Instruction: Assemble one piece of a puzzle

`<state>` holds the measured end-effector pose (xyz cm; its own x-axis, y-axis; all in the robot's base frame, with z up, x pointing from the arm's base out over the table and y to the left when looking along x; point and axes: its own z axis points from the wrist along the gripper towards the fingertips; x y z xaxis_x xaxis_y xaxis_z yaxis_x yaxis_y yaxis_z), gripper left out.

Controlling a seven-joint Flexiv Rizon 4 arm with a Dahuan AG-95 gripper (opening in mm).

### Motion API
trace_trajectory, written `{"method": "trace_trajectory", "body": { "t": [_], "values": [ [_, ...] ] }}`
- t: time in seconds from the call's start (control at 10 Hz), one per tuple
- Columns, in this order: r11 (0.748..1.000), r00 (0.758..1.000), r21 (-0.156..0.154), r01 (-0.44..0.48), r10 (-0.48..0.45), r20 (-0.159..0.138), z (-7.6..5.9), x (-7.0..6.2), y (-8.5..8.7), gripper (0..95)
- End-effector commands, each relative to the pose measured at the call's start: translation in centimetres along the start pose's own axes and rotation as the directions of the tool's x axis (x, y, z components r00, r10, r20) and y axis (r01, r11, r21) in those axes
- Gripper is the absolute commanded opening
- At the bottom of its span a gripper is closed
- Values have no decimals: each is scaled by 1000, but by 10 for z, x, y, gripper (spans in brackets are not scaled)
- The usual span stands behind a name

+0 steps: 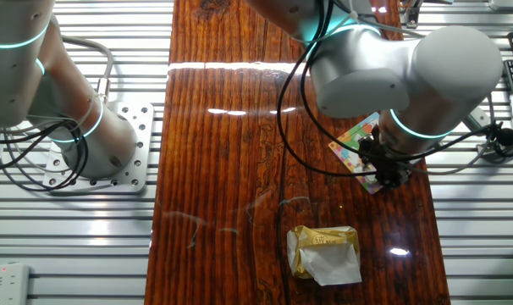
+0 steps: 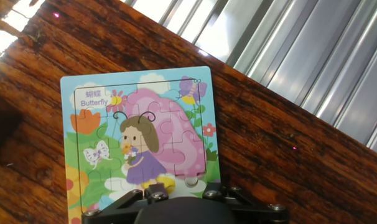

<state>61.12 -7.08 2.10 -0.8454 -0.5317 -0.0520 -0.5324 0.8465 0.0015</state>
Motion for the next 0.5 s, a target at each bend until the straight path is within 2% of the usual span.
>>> {"method": "trace_trajectory", "body": {
  "t": [0.1, 0.5],
  "values": [
    [1000, 1000, 1, 2, -2, -2, 0, 1, 0, 0],
    [1000, 1000, 3, 27, -27, -1, 1, 1, 1, 0]
  ]
}}
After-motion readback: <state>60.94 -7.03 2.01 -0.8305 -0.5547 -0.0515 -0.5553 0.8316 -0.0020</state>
